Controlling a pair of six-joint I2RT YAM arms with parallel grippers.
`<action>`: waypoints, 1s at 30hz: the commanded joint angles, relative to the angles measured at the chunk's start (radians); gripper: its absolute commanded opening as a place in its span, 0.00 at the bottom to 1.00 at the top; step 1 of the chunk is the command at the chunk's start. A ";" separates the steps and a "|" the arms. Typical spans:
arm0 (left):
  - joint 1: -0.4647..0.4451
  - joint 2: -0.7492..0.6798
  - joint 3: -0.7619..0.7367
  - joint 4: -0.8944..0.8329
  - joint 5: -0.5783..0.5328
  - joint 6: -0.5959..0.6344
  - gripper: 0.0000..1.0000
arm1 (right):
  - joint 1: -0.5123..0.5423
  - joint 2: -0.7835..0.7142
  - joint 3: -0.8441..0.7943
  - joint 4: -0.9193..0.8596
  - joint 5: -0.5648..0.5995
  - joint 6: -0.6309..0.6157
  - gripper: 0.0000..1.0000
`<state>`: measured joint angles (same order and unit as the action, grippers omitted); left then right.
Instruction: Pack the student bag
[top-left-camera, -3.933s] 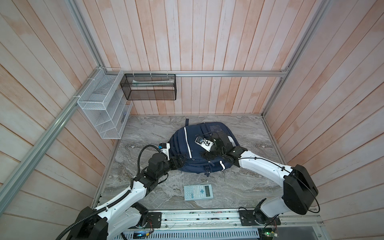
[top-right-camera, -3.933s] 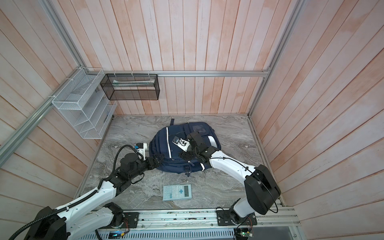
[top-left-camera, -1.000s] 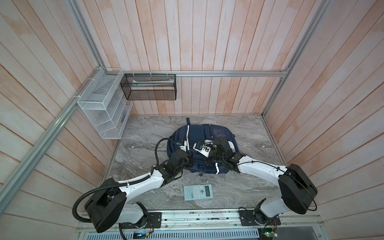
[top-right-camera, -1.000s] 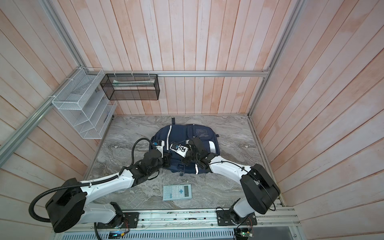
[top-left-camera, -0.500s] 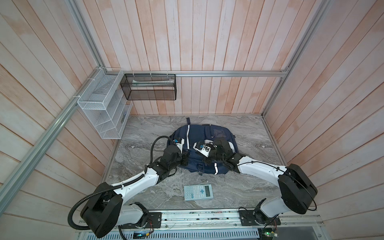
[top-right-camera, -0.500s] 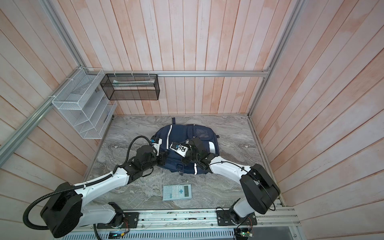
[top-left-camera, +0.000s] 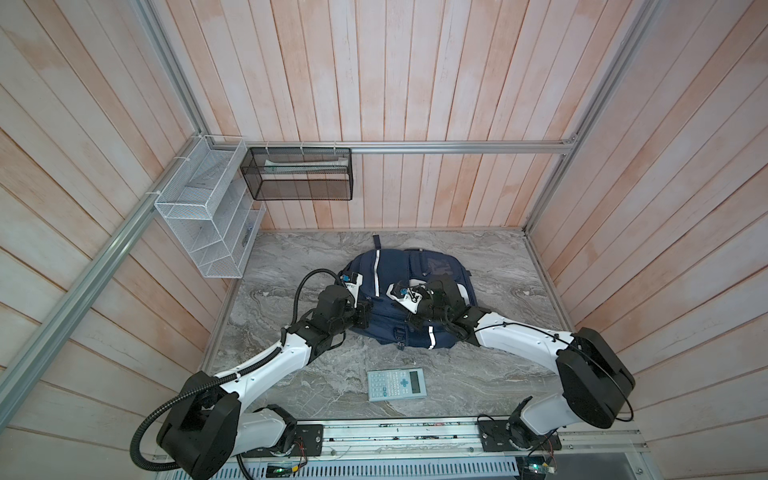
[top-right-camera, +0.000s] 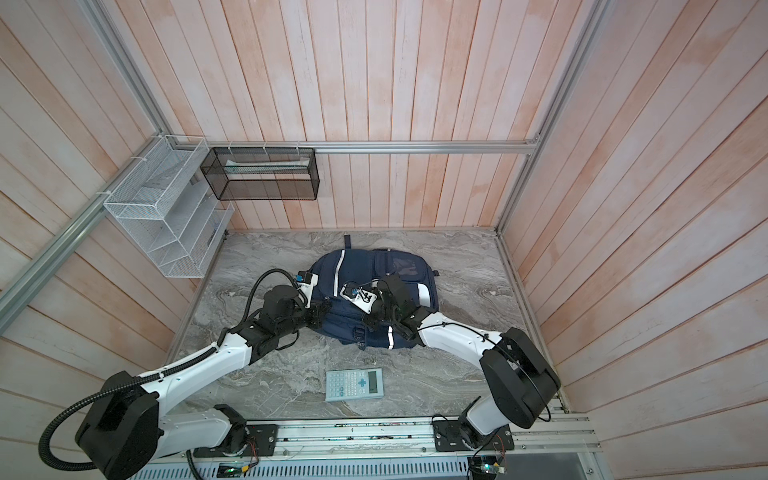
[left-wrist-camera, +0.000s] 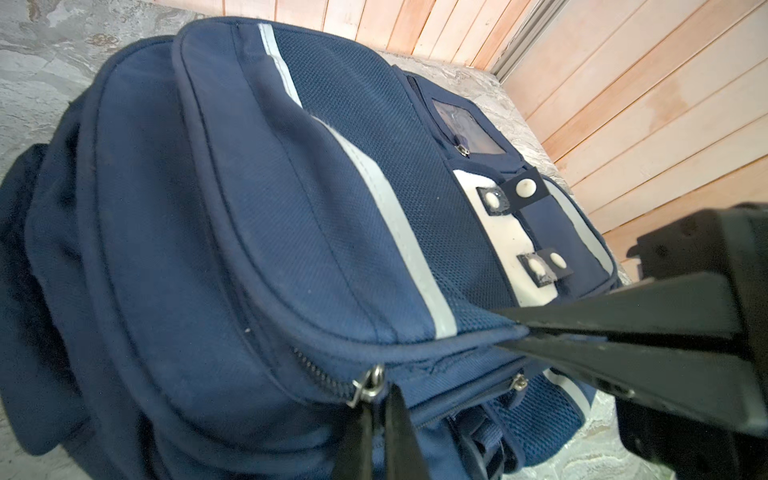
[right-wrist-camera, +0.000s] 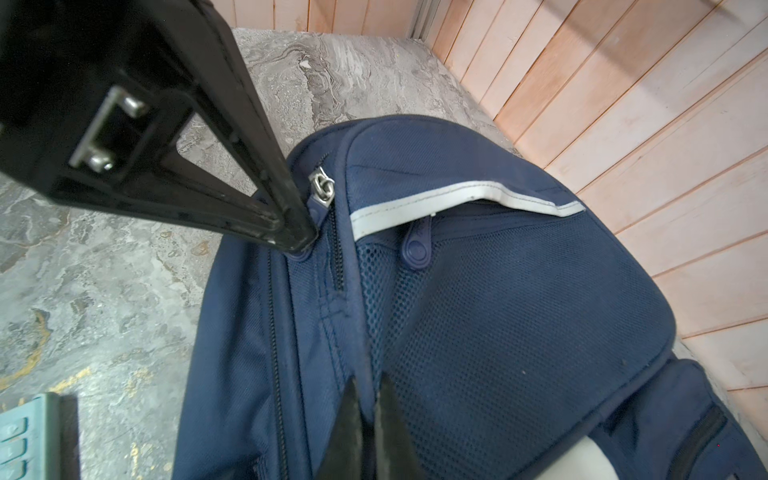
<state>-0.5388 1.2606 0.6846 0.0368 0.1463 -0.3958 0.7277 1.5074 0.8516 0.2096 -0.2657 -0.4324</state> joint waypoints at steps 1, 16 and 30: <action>0.144 -0.014 0.044 -0.026 -0.255 -0.020 0.06 | -0.025 -0.004 -0.022 -0.155 0.082 0.018 0.00; 0.074 -0.113 0.010 -0.136 -0.110 -0.097 0.00 | -0.105 0.016 0.026 -0.070 0.252 0.105 0.00; -0.028 -0.013 -0.064 0.254 -0.121 0.218 0.60 | -0.059 -0.053 -0.066 -0.066 0.070 0.053 0.00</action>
<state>-0.5659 1.2236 0.6388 0.1440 0.0265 -0.3275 0.6598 1.4548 0.7822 0.1780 -0.1593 -0.3885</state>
